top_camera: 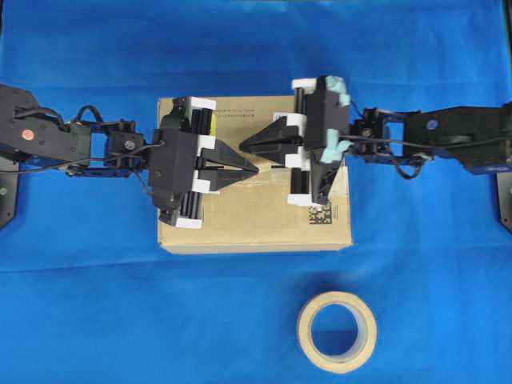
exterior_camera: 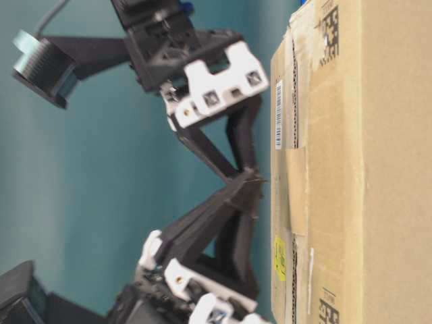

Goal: Apply tape along the seams of the closed cardboard box to seal it securely.
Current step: 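Press the tape flat along the seam with both grippers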

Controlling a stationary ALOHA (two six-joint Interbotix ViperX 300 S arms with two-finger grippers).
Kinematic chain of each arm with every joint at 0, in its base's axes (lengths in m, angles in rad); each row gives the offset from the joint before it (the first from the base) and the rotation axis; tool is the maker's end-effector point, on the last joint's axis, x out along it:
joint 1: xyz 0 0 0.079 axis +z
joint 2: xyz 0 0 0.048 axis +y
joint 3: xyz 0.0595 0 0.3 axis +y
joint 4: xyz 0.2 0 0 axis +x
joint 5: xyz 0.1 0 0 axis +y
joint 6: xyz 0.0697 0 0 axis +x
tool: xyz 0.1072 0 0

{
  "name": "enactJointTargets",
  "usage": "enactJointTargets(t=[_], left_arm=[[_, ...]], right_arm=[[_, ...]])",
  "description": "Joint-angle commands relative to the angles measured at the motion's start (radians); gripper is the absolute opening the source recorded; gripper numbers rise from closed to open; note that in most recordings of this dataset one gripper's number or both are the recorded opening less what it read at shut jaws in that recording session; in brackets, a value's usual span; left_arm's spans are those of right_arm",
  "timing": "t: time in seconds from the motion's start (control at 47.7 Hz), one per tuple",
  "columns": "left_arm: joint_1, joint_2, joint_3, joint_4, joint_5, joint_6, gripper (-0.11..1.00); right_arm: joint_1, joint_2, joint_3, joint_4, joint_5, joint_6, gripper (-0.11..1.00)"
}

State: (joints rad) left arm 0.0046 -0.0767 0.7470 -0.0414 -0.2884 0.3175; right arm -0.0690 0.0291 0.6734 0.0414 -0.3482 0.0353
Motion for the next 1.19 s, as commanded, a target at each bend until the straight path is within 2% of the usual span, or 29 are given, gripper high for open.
enactJointTargets(t=[0.0, 0.524, 0.88, 1.173], left_arm=[[0.009, 0.003, -0.009, 0.0, -0.017, -0.003, 0.0], [0.031, 0.063, 0.011, -0.006, -0.017, -0.005, 0.0], [0.094, 0.014, 0.106, -0.011, -0.018, -0.006, 0.0], [0.097, -0.035, 0.17, -0.015, -0.043, -0.008, 0.0]], right_arm=[[0.015, 0.005, -0.028, -0.002, -0.014, 0.002, 0.0], [0.026, 0.032, 0.015, 0.005, -0.017, 0.029, 0.0], [0.029, -0.011, 0.091, 0.006, -0.015, 0.051, 0.0], [0.029, -0.061, 0.152, 0.006, -0.018, 0.069, 0.0]])
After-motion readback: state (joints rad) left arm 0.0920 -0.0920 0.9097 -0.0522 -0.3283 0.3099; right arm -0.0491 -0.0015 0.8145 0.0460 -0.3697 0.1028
